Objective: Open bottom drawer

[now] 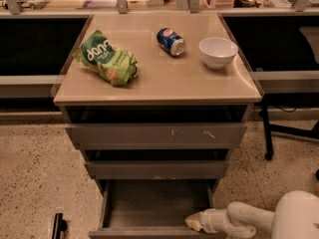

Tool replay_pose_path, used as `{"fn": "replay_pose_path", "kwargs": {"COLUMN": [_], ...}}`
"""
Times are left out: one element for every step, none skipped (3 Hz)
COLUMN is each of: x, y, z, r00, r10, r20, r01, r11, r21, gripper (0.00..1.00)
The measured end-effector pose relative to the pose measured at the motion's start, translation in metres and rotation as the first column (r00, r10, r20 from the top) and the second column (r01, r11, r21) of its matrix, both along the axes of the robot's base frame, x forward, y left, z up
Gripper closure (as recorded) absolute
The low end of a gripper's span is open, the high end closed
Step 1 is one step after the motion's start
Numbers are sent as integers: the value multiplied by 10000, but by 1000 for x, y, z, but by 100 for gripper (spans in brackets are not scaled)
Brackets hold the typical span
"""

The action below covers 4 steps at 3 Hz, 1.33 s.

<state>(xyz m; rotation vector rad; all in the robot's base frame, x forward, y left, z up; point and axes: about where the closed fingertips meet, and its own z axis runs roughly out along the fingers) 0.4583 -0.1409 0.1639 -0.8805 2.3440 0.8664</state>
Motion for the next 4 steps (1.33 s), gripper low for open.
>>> {"fn": "replay_pose_path", "kwargs": {"x": [-8,7,19,19], "y": [-4,-13,-21,-21], "z": [10,27,55,56], "r00": [9968,9560,9176,9180], "r10": [-389,-1884,-2459,-2458], "r20": [697,2248,3124,3114], "r01": [356,1578,1926,1928], "r11": [9982,9764,9624,9624], "r21": [473,1473,1916,1913], "gripper": [100,100,81,58]}}
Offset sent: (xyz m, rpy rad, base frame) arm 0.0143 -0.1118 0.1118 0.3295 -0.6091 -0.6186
